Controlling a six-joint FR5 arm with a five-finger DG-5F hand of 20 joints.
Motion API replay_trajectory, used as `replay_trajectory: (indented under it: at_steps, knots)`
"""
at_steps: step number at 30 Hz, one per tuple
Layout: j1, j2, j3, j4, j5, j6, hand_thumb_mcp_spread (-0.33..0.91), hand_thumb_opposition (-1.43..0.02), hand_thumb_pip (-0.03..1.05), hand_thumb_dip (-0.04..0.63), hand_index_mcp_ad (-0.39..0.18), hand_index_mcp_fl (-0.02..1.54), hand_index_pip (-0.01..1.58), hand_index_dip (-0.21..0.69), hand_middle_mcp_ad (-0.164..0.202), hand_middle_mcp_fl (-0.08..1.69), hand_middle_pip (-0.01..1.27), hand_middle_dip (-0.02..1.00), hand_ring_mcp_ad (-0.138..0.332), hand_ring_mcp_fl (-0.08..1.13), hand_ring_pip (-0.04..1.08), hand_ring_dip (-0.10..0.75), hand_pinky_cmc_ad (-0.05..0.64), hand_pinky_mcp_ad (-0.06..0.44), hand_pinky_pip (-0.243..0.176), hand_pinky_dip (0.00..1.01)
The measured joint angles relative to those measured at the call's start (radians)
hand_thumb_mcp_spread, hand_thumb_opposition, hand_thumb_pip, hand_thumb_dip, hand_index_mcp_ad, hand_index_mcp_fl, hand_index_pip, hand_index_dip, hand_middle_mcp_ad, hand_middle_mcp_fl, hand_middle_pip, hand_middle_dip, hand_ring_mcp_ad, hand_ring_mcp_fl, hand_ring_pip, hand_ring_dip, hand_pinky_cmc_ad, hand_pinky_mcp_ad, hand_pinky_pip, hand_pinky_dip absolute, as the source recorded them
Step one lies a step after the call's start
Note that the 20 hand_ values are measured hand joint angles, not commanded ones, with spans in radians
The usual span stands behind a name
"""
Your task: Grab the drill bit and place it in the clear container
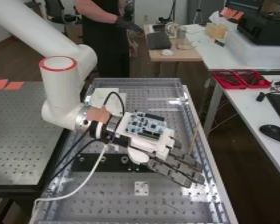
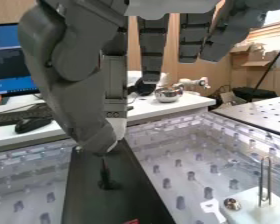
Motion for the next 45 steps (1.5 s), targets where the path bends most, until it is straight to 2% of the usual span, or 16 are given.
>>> replay_trajectory:
  at_steps: [14,38,41,45]
  knots:
    - [-0.001,-0.002,0.005,-0.003,-0.006,0.001,0.5,-0.93,0.61,0.286,-0.108,0.47,1.25,0.206,0.063,0.21,0.13,0.15,0.164,0.01,0.09,0.026,0.204,0.138,-0.075,0.19]
    - [0.002,-0.005,0.01,-0.01,0.001,0.005,0.5,-0.93,0.61,0.286,-0.108,0.47,1.25,0.206,0.063,0.21,0.12,0.15,0.164,0.01,0.09,0.026,0.204,0.138,-0.075,0.19]
    - [0.002,-0.005,0.009,-0.005,0.005,0.006,0.5,-0.93,0.61,0.283,-0.108,0.54,1.33,0.206,0.063,0.21,0.13,0.15,0.164,0.01,0.1,0.035,0.209,0.138,-0.075,0.19]
    - [0.003,-0.005,0.005,0.01,-0.002,0.005,0.51,-0.94,0.59,0.283,-0.106,0.57,1.32,0.204,0.063,0.23,0.13,0.15,0.164,0.01,0.1,0.04,0.209,0.138,-0.075,0.19]
